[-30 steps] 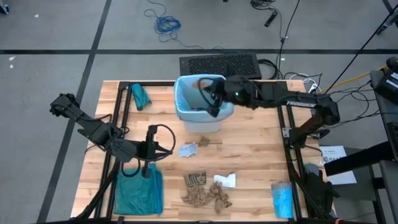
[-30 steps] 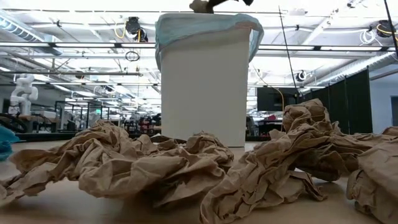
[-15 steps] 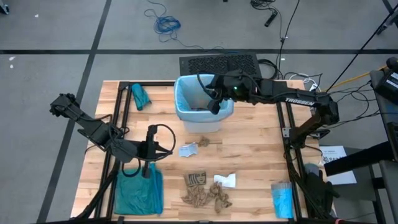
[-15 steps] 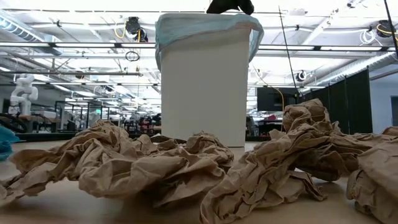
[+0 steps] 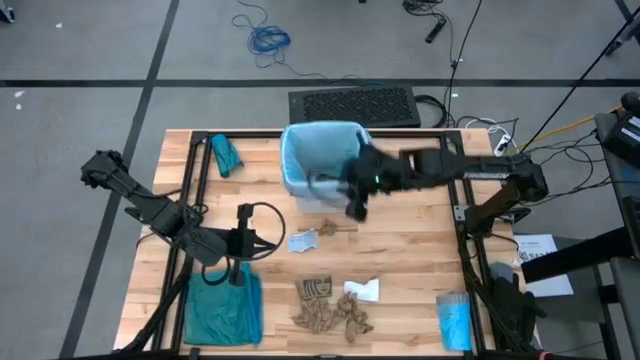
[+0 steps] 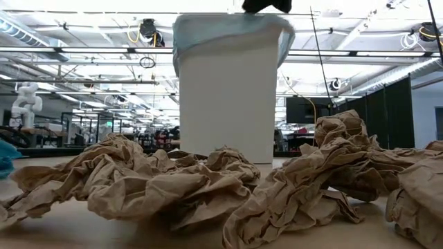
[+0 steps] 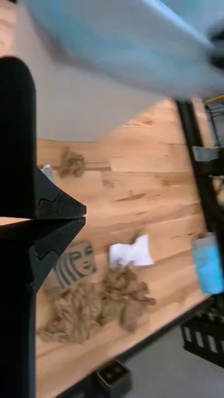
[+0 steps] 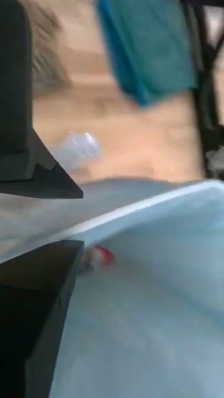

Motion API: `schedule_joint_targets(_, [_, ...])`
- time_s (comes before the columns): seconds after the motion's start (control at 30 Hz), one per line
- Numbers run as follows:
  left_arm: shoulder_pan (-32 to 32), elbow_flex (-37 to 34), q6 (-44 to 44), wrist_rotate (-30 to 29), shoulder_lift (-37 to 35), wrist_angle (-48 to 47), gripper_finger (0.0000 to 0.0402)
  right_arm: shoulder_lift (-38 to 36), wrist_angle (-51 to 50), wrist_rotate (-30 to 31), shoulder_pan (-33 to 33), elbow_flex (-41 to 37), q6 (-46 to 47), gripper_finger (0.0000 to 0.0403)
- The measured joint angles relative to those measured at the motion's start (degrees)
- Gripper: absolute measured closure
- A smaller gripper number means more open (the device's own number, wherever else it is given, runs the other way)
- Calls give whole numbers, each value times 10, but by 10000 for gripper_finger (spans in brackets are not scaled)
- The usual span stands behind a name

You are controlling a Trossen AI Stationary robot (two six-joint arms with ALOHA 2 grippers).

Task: Place trash/remove bag and relplace
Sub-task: Adjust the white trash bin

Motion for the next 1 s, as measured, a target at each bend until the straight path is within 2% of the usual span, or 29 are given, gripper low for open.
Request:
schedule_joint_targets(0.27, [2, -35, 16, -1, 0, 45, 401, 2, -67, 84, 176, 0, 136, 305])
schedule_joint_targets(0.37, [2, -35, 40, -13, 0, 53, 401, 3, -67, 189, 217, 0, 142, 305])
schedule_joint_targets(0.43, [2, -35, 57, -18, 0, 70, 401, 1, -68, 248, 220, 0, 133, 305])
schedule_joint_targets(0.63, [2, -35, 63, -19, 0, 105, 401, -1, -65, 241, 174, 0, 99, 305])
schedule_joint_targets(0.83, [0, -35, 37, -17, 0, 101, 401, -13, 16, 239, 169, 0, 26, 305])
schedule_joint_targets(1.0, [-2, -35, 36, -16, 0, 101, 401, -14, -18, 205, 167, 0, 42, 305])
